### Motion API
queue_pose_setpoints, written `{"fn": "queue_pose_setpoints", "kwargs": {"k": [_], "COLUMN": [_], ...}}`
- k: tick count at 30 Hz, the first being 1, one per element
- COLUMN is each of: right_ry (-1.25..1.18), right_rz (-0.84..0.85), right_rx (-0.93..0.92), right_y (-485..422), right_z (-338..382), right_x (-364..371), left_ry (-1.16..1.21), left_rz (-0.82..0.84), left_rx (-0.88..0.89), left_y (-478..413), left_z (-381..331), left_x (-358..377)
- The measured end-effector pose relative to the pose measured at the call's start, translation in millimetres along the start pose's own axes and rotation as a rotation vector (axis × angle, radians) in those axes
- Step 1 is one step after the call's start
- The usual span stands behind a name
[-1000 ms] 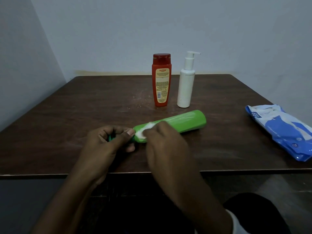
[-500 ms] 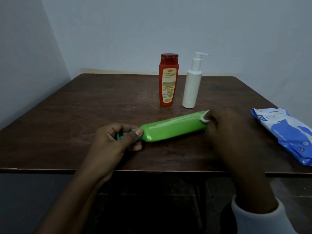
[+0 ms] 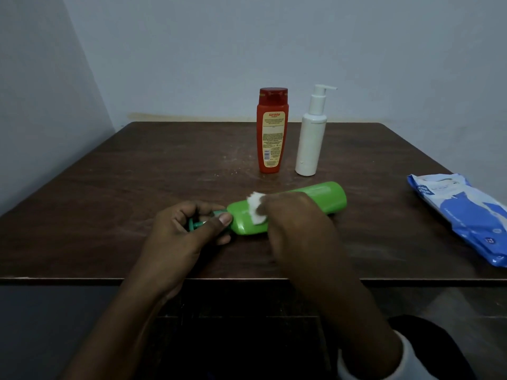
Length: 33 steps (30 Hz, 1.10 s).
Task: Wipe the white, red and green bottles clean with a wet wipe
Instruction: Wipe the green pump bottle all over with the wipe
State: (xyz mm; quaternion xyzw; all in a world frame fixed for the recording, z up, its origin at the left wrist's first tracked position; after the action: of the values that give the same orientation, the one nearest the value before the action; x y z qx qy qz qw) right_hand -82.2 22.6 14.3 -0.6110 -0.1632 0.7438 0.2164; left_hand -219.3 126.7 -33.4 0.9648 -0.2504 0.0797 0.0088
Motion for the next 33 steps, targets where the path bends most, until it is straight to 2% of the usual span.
{"fn": "queue_pose_setpoints", "kwargs": {"k": [4,8,11,14,18,20,23,25,27,30,33], "right_ry": [0.070,0.168,0.128,-0.034,-0.144,-0.145,-0.061,0.052,0.053,0.089,0.012], "right_rz": [-0.058,-0.089,-0.156,-0.035,-0.037,-0.014,-0.056,-0.085,-0.118,-0.182,-0.200], "right_rx": [0.281,0.411,0.281,0.129,-0.129,-0.090,0.157,0.285,0.377,0.364,0.271], "right_y": [4.6,13.3,7.9,1.1,5.7,3.6,6.0,11.0,16.1,15.5,10.6], "right_z": [-67.4,-97.3,-64.6,-13.8,36.2,21.6,-35.7,-72.0,-96.0,-95.8,-59.5], "right_x": [-30.0,-39.5,-31.0,-7.1,3.3,-1.7,-20.5,-36.0,-43.2,-41.5,-27.9], "left_ry": [-0.002,-0.010,-0.012,-0.022,-0.108,-0.111,-0.115,-0.118,-0.107,-0.104,-0.098], "left_rz": [0.005,0.013,0.006,0.006,0.008,0.008,0.010,0.013,0.014,0.021,0.019], "left_rx": [0.034,0.057,0.067,0.070,0.099,0.098,0.121,0.140,0.150,0.179,0.201], "left_y": [-0.4,0.8,2.3,4.3,5.6,5.3,5.8,6.2,6.6,8.0,10.7], "left_z": [1.0,-0.4,-1.8,-3.6,-7.3,-7.2,-7.2,-7.5,-8.2,-10.5,-13.1], "left_x": [-1.5,-0.6,-4.3,-4.8,-7.3,-7.8,-6.3,-5.6,-5.9,-4.6,-3.3]}}
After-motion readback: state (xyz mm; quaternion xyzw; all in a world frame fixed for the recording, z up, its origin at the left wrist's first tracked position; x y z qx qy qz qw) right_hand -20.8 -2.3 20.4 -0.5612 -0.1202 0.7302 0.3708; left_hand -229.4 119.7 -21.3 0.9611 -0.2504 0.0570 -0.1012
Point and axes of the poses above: each hand's wrist, its own y-axis away from the middle knuckle, its own x-axis out of the palm, z = x × y, the point moved 6 cm from there along -y, towards the middle knuckle, and after that the axes turned 5 degrees about -x, right-handed, at the moved point
